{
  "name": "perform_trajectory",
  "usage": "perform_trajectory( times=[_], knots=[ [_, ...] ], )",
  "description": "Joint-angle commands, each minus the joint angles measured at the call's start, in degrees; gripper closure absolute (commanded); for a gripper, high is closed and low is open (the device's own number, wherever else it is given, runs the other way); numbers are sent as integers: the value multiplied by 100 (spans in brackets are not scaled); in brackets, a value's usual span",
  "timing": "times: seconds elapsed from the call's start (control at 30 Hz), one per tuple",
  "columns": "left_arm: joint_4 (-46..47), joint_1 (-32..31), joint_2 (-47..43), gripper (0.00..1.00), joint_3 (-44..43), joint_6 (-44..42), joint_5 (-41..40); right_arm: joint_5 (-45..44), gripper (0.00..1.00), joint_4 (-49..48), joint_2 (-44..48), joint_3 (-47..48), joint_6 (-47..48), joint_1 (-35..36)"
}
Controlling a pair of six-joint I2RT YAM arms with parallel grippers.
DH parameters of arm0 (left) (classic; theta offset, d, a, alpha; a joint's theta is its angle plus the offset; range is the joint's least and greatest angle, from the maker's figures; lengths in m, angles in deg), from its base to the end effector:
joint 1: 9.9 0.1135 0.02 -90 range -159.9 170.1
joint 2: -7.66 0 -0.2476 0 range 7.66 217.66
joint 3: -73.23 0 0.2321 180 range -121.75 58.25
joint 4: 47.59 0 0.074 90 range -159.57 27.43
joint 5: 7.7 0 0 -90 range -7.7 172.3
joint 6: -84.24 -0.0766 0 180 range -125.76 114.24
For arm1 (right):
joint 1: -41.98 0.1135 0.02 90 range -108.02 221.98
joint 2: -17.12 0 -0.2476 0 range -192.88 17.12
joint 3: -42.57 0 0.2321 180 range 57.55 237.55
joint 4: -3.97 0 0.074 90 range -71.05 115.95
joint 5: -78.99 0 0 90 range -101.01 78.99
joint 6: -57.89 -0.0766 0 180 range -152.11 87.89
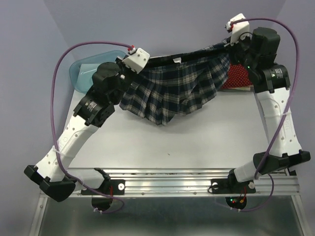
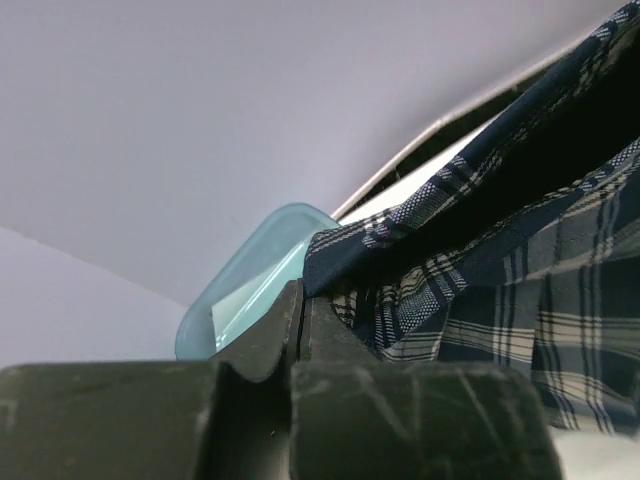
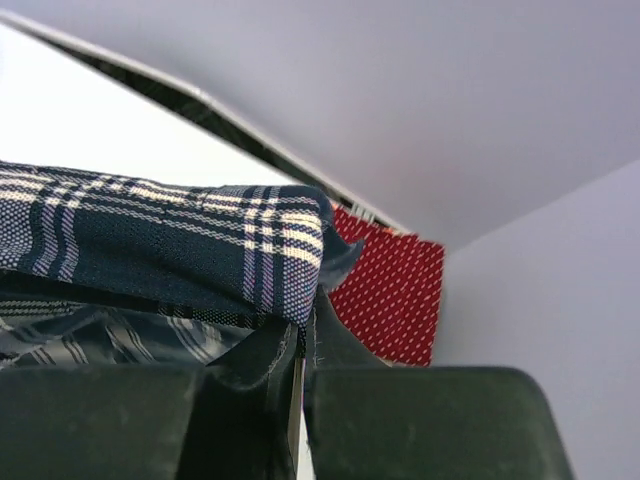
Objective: Fold and stack the skirts
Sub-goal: Flatten the skirt out
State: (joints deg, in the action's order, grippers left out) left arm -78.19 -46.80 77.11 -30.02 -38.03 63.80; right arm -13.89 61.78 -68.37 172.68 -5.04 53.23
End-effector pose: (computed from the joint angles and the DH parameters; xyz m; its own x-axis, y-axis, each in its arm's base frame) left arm 0.2324 -0.1441 0.4826 0.2065 0.4781 -0.8537 0.2434 0.8200 0.5181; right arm 0.3070 0.0571 0.4890 -0.1324 -0.4898 -0.8617 -0.2326 0.8605 -0.4533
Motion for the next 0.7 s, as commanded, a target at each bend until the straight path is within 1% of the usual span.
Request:
perform_trajectory(
  times=[0.0,0.07,0.17,0.27,0.33,0.37,0.4,0.47,0.5,0.53,0.57,0.6,0.63,0.67],
  knots=[
    [94,175,-494,100,-463,-262,-699,-1110,99,138,103,335,220,-202],
    [111,175,-468,100,-524,-245,-707,-1154,99,59,164,186,307,-202],
    [190,175,-354,100,-490,-280,-646,-1215,99,-317,147,-201,378,-202],
    [558,175,-213,100,-227,-368,-646,-1259,99,-582,-98,-403,396,-202],
    [971,210,-2,100,-50,-499,-707,-1286,99,-837,-318,-343,422,-202],
    [1147,367,233,100,-59,-438,-655,-1303,99,-968,-606,-264,431,-202],
    [1166,490,401,100,-242,-351,-559,-1321,99,-1030,-774,-167,439,-202],
    [1140,780,1024,100,-575,-131,-217,-1365,99,-1153,-1362,332,413,-202],
    [1009,1112,1288,100,-1065,113,63,-1374,99,-1154,-1591,569,396,-202],
    [947,1263,1525,100,-1322,220,205,-1391,99,-1154,-1837,842,378,-202],
    [894,1387,2041,100,-1594,300,320,-1417,99,-1154,-2074,1453,378,-202],
    [842,1579,2298,100,-2136,387,434,-1505,99,-1171,-2581,1790,387,-202],
    [841,1651,2519,100,-2394,406,644,-1566,99,-1206,-2839,2472,439,-202],
    [832,1721,2756,100,-2684,441,777,-1645,99,-1259,-3085,2479,466,-202]
  ],
)
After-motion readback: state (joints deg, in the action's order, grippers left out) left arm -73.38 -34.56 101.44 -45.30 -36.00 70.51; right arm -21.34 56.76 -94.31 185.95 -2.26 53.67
